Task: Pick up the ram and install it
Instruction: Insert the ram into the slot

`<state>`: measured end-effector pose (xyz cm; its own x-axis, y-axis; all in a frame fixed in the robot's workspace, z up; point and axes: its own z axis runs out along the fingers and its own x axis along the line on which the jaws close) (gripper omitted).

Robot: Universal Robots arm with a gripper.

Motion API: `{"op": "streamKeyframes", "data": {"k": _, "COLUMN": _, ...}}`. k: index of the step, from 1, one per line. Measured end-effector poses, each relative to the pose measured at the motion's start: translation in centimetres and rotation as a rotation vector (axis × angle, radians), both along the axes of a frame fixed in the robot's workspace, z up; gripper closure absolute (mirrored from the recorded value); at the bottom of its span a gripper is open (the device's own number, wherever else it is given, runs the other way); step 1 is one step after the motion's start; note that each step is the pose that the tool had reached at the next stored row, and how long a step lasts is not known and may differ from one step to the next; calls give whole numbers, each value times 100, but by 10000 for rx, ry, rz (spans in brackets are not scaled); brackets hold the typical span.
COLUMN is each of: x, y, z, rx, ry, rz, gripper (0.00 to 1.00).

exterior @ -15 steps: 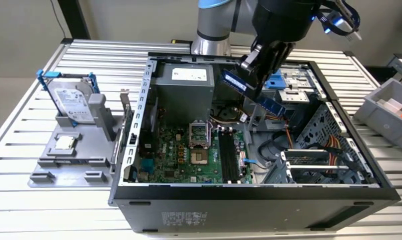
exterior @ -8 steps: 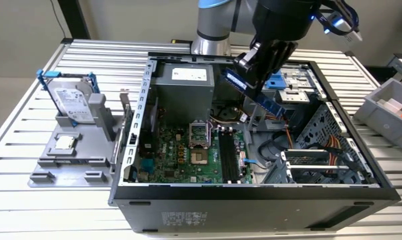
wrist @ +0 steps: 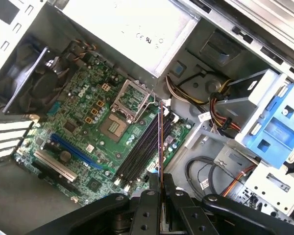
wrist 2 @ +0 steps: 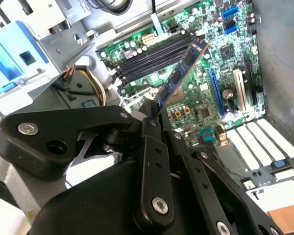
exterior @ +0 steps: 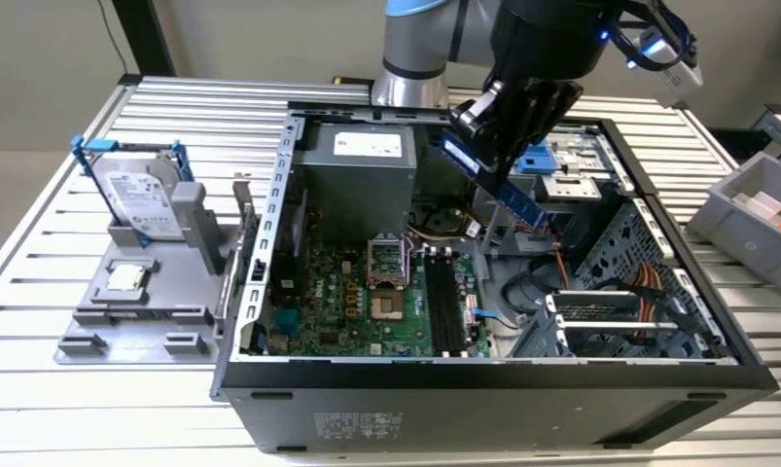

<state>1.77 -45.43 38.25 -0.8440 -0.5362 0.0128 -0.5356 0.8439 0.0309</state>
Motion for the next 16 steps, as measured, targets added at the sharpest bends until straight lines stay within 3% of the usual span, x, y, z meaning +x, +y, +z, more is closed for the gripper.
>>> {"op": "streamKeyframes", "data": {"k": 16, "x": 0, "y": 0, "z": -1, "rx": 0, "ry": -4, "rz": -1337, "gripper": 100}}
